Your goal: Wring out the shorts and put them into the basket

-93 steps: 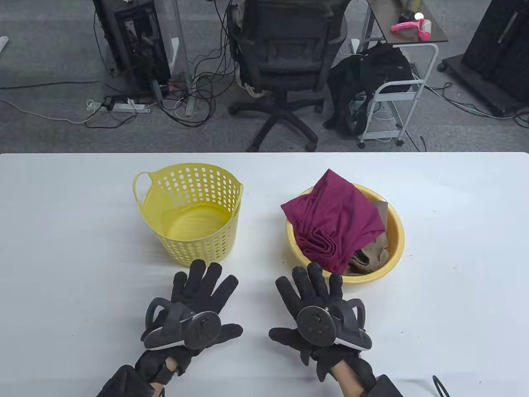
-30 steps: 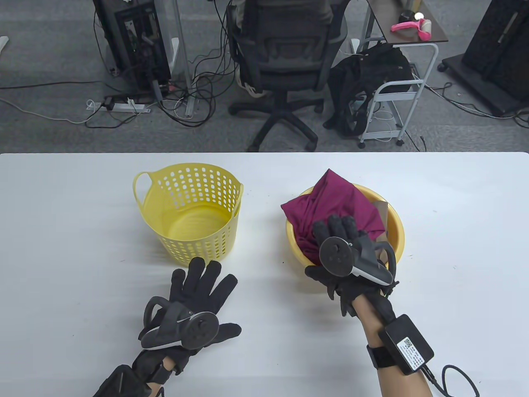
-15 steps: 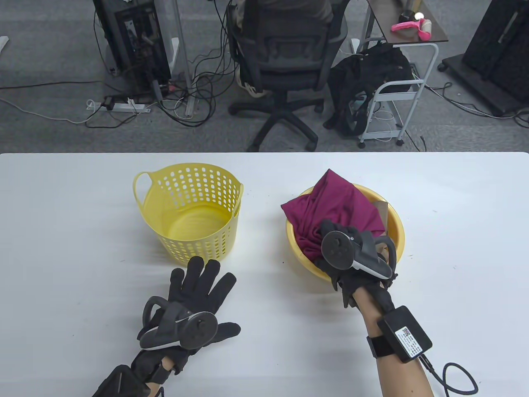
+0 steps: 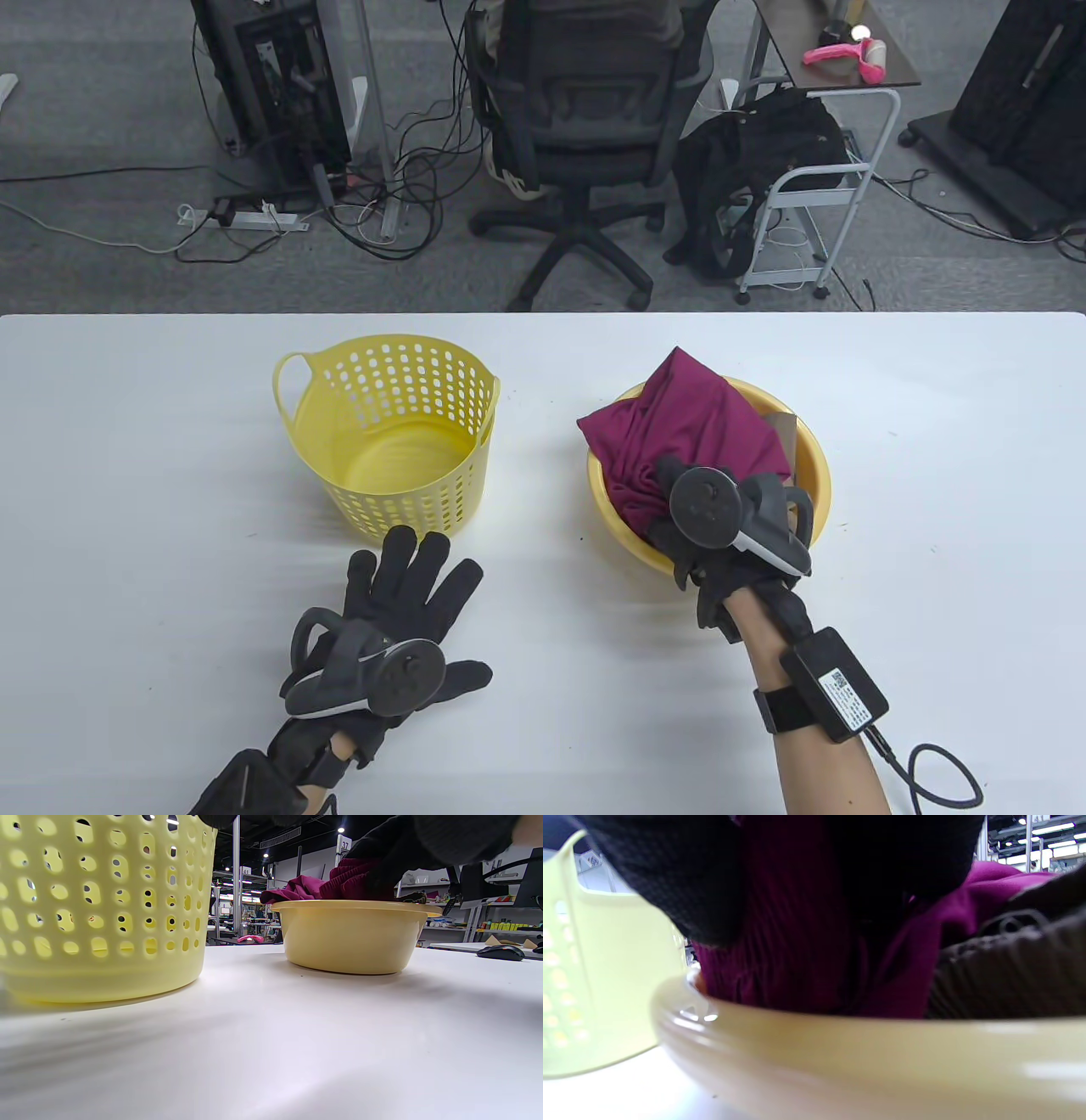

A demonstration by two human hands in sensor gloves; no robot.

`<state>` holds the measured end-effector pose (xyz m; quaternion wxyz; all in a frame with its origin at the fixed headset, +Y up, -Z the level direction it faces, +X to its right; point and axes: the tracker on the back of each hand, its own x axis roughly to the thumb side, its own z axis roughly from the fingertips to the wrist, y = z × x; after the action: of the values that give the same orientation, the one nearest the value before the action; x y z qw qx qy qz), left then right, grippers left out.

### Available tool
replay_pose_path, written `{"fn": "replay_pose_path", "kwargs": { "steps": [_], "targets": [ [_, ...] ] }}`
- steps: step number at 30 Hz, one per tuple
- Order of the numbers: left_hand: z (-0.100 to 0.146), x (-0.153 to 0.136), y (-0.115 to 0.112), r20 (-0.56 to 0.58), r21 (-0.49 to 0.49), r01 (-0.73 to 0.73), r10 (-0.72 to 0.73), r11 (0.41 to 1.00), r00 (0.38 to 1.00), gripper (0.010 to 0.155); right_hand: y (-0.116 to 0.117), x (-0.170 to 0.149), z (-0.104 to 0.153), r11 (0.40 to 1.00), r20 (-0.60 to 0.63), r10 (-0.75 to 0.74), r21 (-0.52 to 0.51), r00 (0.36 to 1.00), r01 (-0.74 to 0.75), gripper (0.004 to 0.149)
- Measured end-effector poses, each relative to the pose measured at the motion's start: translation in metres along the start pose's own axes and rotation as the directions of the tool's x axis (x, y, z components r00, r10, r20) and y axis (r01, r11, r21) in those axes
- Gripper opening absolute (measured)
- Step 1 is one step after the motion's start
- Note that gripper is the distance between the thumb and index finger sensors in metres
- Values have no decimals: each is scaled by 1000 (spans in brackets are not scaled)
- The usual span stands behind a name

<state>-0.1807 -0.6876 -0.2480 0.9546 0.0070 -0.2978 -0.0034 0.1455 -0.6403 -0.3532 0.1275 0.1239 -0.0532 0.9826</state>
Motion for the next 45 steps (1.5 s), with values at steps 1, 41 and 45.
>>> {"fn": "replay_pose_path", "kwargs": {
  "steps": [1,41,45],
  "targets": [
    [0,0,0,-1,1,0,0,1000,1000,100,-1,-1,0,1000,-5,-15,-5,1000,15,71],
    [3,-3,4,-20,19,19,-18,1000,1000,99,-135,10,11,713,-20,-688,-207,726,670,68],
    [4,-4,4,-20,24,19,-18,1000,1000,99,-142,17,12,673,-21,-728,-213,685,708,67]
  ]
}}
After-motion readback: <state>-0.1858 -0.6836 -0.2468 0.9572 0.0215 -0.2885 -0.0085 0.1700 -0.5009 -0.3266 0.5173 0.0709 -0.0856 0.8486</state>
